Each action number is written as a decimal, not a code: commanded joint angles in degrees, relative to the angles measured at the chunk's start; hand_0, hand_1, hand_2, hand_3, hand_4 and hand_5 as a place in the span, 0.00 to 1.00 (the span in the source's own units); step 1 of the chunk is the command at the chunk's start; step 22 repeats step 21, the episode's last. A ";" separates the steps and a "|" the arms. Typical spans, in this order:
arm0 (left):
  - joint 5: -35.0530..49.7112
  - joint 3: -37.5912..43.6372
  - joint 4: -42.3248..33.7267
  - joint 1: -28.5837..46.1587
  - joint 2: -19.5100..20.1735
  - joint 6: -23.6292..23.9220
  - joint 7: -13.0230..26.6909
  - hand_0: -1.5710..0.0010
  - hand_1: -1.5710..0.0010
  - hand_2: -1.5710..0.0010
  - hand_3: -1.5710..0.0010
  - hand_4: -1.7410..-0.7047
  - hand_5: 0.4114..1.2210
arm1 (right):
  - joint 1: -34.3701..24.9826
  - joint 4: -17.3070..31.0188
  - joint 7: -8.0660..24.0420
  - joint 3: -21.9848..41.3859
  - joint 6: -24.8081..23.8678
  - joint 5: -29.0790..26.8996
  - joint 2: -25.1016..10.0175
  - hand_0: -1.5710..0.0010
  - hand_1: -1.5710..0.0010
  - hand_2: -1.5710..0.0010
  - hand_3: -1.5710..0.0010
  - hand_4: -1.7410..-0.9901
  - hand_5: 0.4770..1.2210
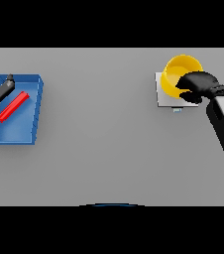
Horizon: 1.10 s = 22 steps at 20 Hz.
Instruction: Pick up the red beaker and tilt it to pour out 1 green nut into yellow bowl. Pick up the yellow bowl and place it on the metallic measuring scale.
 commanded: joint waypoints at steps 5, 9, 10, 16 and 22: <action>0.49 0.19 0.44 -0.75 -0.46 -0.60 -0.32 1.00 1.00 1.00 1.00 0.99 0.32 | -0.48 -0.46 1.25 0.94 1.14 1.20 0.07 0.50 0.55 0.50 0.54 0.18 0.74; 0.40 0.28 1.00 -0.13 -0.78 0.10 -0.83 1.00 1.00 1.00 1.00 0.98 0.31 | -1.63 1.00 -2.02 2.23 1.34 2.53 -0.78 0.79 0.82 0.76 0.68 0.24 0.58; 0.28 0.19 1.12 -0.97 -0.79 -0.23 0.08 1.00 1.00 1.00 1.00 0.98 0.31 | -1.97 1.34 -2.51 2.29 0.99 2.59 -0.46 0.83 0.85 0.81 0.70 0.25 0.56; 0.17 0.15 1.48 -0.97 -0.87 -0.38 -1.02 1.00 1.00 1.00 1.00 0.98 0.31 | -0.98 0.98 -2.52 1.82 0.69 1.91 -0.08 0.96 0.96 0.95 0.83 0.29 0.43; 0.21 0.13 1.39 -0.99 -0.88 -0.44 -0.70 1.00 1.00 1.00 1.00 0.98 0.31 | -0.90 1.33 -0.52 1.25 2.20 1.50 -0.62 0.99 0.99 0.98 0.91 0.35 0.35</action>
